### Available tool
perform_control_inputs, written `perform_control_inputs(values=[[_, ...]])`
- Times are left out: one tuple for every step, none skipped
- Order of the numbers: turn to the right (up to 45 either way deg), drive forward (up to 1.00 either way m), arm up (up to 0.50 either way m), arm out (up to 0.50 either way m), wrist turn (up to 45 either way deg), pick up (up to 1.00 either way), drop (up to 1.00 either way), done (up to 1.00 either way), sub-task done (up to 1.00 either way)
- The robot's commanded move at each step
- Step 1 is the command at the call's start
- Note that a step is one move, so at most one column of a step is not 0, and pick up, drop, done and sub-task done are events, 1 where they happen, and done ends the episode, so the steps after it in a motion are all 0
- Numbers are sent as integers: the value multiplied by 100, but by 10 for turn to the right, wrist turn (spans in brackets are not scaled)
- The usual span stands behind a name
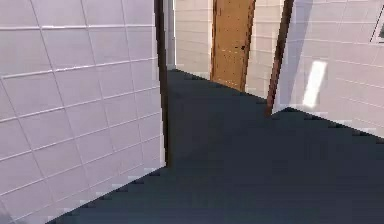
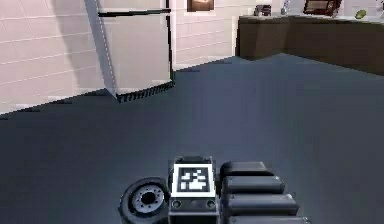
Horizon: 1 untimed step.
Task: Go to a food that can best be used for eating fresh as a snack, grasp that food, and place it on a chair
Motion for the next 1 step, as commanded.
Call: perform_control_inputs(values=[[450,0,0,0,0,0,0,0,0]])
